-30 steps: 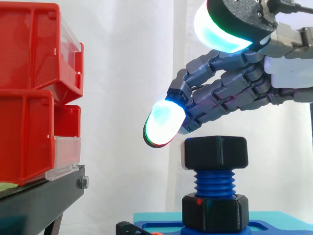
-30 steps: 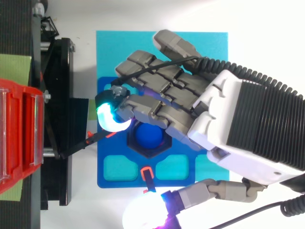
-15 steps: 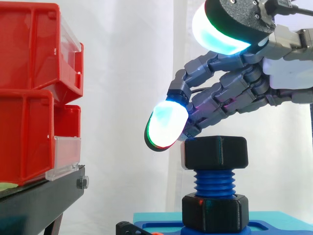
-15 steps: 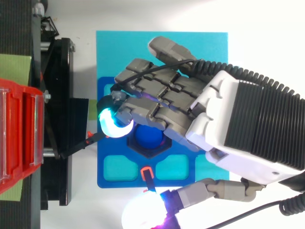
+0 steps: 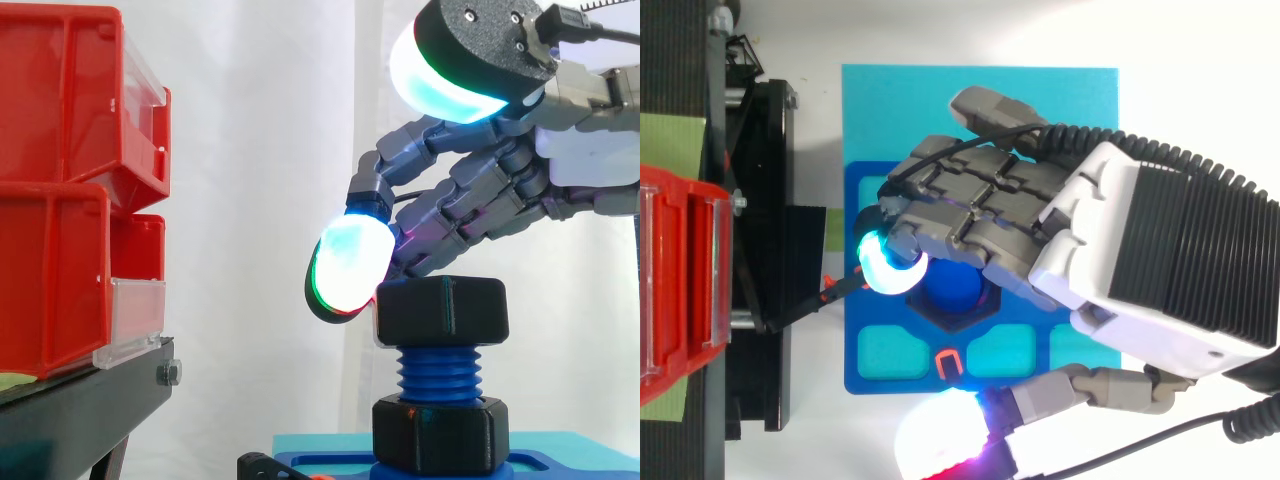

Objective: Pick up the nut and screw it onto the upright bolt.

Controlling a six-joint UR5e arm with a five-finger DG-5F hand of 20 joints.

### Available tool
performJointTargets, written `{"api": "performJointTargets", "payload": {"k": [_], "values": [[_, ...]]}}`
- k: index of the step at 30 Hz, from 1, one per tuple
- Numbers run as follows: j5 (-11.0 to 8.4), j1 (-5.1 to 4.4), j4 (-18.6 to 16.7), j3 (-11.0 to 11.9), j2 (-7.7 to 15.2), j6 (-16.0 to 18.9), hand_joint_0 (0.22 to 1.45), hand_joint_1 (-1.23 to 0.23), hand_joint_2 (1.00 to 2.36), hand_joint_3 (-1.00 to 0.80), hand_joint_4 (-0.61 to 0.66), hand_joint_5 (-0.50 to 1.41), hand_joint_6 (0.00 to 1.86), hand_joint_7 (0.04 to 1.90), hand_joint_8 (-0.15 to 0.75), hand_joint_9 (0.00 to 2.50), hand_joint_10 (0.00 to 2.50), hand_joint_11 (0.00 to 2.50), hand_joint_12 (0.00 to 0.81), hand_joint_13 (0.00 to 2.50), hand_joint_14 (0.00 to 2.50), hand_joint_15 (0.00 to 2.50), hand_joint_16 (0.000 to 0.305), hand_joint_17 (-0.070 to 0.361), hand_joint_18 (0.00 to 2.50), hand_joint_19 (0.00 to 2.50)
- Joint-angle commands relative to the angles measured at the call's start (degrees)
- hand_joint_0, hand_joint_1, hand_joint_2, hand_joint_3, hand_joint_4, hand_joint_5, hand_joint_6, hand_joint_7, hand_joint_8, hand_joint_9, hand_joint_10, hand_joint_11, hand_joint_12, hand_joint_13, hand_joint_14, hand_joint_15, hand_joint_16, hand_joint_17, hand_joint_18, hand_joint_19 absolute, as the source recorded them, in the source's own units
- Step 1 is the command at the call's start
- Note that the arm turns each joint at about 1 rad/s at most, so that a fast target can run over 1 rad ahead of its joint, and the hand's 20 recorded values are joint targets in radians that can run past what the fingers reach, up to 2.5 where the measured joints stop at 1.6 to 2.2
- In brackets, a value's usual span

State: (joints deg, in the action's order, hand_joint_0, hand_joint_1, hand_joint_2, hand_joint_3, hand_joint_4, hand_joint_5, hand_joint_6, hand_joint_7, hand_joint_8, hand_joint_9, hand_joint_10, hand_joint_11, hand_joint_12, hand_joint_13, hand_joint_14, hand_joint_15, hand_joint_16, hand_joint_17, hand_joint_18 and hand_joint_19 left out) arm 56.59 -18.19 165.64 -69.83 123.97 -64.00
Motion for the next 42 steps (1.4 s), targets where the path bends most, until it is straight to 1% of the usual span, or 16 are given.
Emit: {"api": "performJointTargets", "payload": {"k": [1,4,6,12,15,17,22,26,27,29,30,31,35,36,40,42], "values": [[0.54,0.26,-0.1,0.0,0.0,-0.1,0.41,-0.20,1.00,-0.50,0.33,-0.03,0.50,1.05,0.328,0.68,0.00,0.00,0.356,0.57,0.00,0.00,0.044,0.099,0.31,0.00],[0.63,0.44,0.0,0.0,0.0,-0.1,0.41,-0.21,1.00,-0.50,0.32,-0.02,0.50,1.09,0.345,0.75,0.00,0.00,0.336,0.60,0.00,0.00,0.040,0.090,0.33,0.00],[0.80,0.53,0.2,0.0,0.0,-0.1,0.41,-0.21,1.00,-0.50,0.32,-0.02,0.50,1.11,0.343,0.75,0.00,0.00,0.328,0.61,0.00,0.00,0.039,0.087,0.37,0.00],[1.77,1.05,0.4,0.0,0.0,-0.1,0.42,-0.22,1.00,-0.50,0.29,-0.01,0.50,1.18,0.351,0.79,0.00,0.00,0.330,0.64,0.00,0.00,0.038,0.086,0.39,0.00],[2.56,1.58,0.4,0.0,0.0,-0.1,0.42,-0.22,1.00,-0.50,0.28,0.00,0.50,1.23,0.354,0.79,0.00,0.00,0.328,0.65,0.00,0.00,0.038,0.086,0.39,0.00],[2.82,1.67,0.4,0.0,0.0,-0.2,0.42,-0.22,1.00,-0.50,0.27,0.00,0.50,1.26,0.353,0.81,0.00,0.00,0.328,0.66,0.00,0.00,0.038,0.086,0.40,0.00],[3.79,2.37,0.4,0.0,0.0,-0.2,0.42,-0.23,1.00,-0.50,0.24,0.02,0.50,1.35,0.351,0.87,0.00,0.00,0.320,0.69,0.00,0.00,0.038,0.085,0.42,0.00],[4.23,2.90,0.6,0.0,0.0,-0.2,0.43,-0.23,1.00,-0.50,0.23,0.03,0.50,1.37,0.348,0.92,0.00,0.00,0.310,0.72,0.00,0.00,0.037,0.082,0.44,0.00],[4.58,3.25,0.8,0.0,0.0,-0.2,0.43,-0.23,1.00,-0.50,0.21,0.04,0.50,1.39,0.343,0.95,0.00,0.00,0.308,0.74,0.00,0.00,0.036,0.081,0.45,0.00],[4.84,3.43,1.0,0.0,0.0,-0.3,0.44,-0.23,1.00,-0.50,0.21,0.05,0.50,1.39,0.334,1.04,0.00,0.00,0.301,0.79,0.00,0.00,0.035,0.078,0.47,0.00],[5.28,3.78,1.2,0.0,0.0,-0.3,0.44,-0.23,1.00,-0.50,0.21,0.05,0.50,1.40,0.333,1.06,0.00,0.00,0.301,0.81,0.00,0.00,0.034,0.077,0.47,0.00],[5.28,3.78,1.2,0.0,0.0,-0.3,0.44,-0.23,1.00,-0.50,0.20,0.05,0.50,1.40,0.330,1.09,0.00,0.00,0.298,0.81,0.00,0.00,0.034,0.076,0.48,0.00],[5.72,4.48,2.2,-0.1,0.0,-0.3,0.45,-0.24,1.00,-0.50,0.18,0.07,0.50,1.42,0.316,1.21,0.00,0.00,0.290,0.88,0.00,0.00,0.032,0.072,0.50,0.00],[5.81,4.48,2.4,-0.1,0.0,-0.3,0.45,-0.24,1.00,-0.50,0.18,0.07,0.50,1.42,0.305,1.26,0.00,0.00,0.286,0.91,0.00,0.00,0.031,0.070,0.52,0.00],[5.90,5.01,3.3,-0.1,0.0,-0.3,0.46,-0.25,1.00,-0.50,0.16,0.09,0.50,1.43,0.278,1.38,0.00,0.00,0.278,0.99,0.00,0.00,0.029,0.064,0.56,0.00],[6.07,5.27,3.6,-0.1,0.0,-0.3,0.47,-0.25,1.00,-0.50,0.15,0.10,0.50,1.44,0.253,1.49,0.00,0.00,0.261,1.03,0.00,0.00,0.026,0.058,0.61,0.00]]}}
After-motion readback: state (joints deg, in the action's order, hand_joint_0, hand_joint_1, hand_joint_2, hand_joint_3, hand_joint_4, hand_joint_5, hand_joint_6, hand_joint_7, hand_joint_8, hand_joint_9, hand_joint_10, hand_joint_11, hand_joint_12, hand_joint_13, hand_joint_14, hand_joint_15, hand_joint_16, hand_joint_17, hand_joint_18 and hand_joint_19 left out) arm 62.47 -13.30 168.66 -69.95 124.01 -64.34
